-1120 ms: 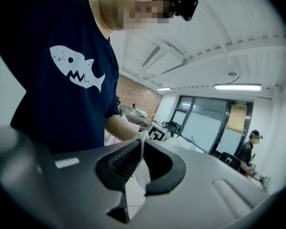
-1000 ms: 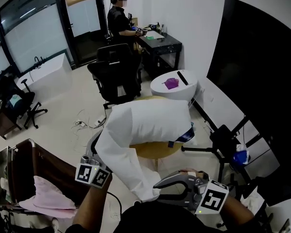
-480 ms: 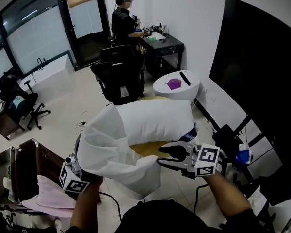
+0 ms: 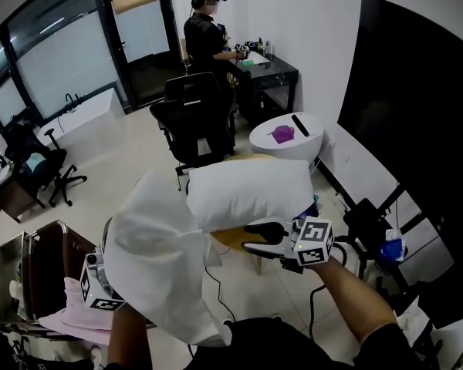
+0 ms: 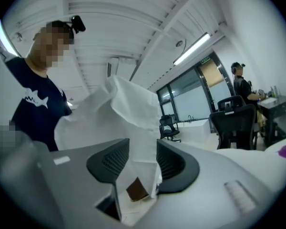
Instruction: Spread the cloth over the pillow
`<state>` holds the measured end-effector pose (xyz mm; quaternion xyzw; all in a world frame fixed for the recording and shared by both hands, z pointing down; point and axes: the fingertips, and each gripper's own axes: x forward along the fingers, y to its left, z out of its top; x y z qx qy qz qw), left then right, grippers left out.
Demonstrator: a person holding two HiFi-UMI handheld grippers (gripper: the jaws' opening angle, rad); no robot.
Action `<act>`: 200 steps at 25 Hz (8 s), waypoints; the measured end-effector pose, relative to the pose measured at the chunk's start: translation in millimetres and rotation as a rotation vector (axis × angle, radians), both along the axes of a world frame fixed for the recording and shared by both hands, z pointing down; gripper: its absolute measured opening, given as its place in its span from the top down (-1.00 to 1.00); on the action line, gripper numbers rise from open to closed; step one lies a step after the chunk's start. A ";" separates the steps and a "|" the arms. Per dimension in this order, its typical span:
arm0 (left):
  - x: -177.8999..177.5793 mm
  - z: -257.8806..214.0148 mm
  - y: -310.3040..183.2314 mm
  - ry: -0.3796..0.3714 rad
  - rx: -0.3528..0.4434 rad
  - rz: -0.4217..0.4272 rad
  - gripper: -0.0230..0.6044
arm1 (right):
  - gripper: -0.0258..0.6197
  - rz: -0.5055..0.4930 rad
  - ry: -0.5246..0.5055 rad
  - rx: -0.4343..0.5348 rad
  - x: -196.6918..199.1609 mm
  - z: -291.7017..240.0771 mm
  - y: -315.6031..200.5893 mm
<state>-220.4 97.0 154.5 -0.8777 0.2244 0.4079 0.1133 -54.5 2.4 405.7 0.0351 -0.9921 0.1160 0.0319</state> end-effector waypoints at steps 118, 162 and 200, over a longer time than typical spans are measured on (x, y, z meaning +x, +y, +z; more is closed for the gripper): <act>145.8 153.9 -112.4 -1.984 1.085 -1.014 0.92 | 0.54 0.293 -0.016 0.245 -38.3 -171.4 -59.2; 56.1 -98.9 -35.3 -1.382 0.802 -1.285 0.92 | 0.47 -0.415 0.394 0.154 -77.7 145.0 62.4; -83.4 47.1 -125.6 -1.621 0.108 -1.244 0.92 | 0.90 0.142 0.532 0.340 51.9 66.7 -62.0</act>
